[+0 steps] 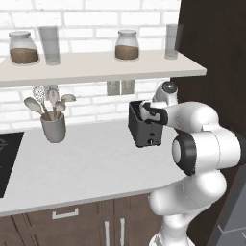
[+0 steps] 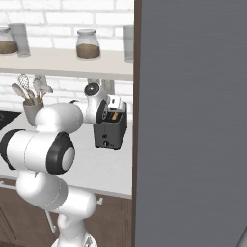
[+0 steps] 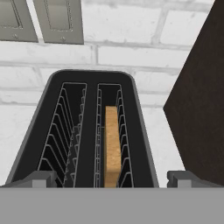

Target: Start the toaster. Once the lever pops up, take the bread to the plate on the dining counter.

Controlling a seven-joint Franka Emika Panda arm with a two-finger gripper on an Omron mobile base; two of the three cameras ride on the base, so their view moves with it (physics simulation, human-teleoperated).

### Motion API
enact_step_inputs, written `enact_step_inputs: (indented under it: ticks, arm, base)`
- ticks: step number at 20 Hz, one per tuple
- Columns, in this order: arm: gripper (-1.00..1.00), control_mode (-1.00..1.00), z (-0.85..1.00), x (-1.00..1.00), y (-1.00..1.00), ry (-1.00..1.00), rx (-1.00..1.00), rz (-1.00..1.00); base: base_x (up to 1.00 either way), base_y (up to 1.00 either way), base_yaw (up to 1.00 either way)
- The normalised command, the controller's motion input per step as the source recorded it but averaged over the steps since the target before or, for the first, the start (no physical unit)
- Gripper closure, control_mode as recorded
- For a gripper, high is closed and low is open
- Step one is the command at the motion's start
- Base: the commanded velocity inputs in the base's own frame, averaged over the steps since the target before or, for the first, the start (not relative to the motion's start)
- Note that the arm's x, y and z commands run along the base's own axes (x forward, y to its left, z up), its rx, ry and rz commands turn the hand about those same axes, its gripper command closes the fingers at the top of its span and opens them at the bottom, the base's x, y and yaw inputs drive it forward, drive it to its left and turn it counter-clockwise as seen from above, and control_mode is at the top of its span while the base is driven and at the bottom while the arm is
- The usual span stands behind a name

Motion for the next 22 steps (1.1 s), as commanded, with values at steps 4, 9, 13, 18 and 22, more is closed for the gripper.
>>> enact_step_inputs:
  ticks: [4,9,13,18,22]
  arm:
    - [-1.0,-1.0,0.0,0.0,0.0,0.0,0.0,0.0]
    - [-1.0,-1.0,0.0,0.0,0.0,0.0,0.0,0.0]
    - [-1.0,-1.0,0.0,0.0,0.0,0.0,0.0,0.0]
    - [-1.0,-1.0,0.0,0.0,0.0,0.0,0.0,0.0]
    - [-1.0,-1.0,0.0,0.0,0.0,0.0,0.0,0.0]
  base:
    - [0.0,0.0,0.0]
    - [0.0,0.0,0.0]
    - [0.0,0.0,0.0]
    - [0.0,0.0,0.0]
    - [0.0,0.0,0.0]
